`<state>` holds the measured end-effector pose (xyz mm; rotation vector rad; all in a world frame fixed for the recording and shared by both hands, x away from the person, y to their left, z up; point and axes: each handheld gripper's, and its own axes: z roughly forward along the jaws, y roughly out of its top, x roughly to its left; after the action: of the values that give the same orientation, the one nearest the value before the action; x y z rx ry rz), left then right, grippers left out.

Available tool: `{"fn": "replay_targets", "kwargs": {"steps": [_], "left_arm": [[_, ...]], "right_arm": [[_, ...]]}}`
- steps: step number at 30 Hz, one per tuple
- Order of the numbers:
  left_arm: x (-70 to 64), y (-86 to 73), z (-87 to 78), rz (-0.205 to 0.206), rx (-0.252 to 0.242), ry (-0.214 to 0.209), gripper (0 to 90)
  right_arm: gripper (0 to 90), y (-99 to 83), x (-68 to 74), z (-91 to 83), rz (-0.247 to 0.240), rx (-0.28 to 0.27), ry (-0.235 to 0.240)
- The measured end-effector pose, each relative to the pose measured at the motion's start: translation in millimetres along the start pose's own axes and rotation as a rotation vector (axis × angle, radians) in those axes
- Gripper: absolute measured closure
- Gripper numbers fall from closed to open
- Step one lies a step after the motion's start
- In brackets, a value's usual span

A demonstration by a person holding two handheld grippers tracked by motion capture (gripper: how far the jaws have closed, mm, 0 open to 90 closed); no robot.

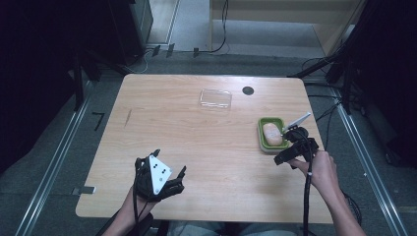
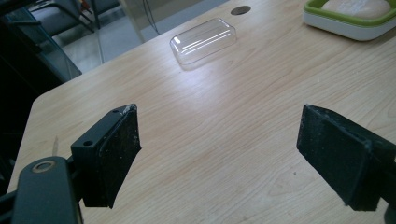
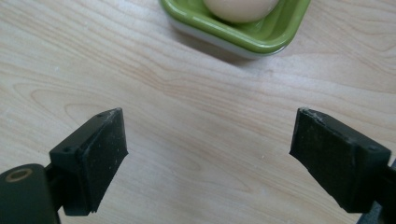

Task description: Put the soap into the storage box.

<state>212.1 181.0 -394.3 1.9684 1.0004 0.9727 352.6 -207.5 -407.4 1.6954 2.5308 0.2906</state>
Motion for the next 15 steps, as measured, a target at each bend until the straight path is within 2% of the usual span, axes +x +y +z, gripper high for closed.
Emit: {"fn": "replay_targets", "kwargs": {"steps": [15], "left_arm": [[-0.1,0.1,0.0,0.004,0.001,0.001,14.0]], "right_arm": [[9.8,-21.3,9.5,13.7,-0.051,0.066,0.008]]}}
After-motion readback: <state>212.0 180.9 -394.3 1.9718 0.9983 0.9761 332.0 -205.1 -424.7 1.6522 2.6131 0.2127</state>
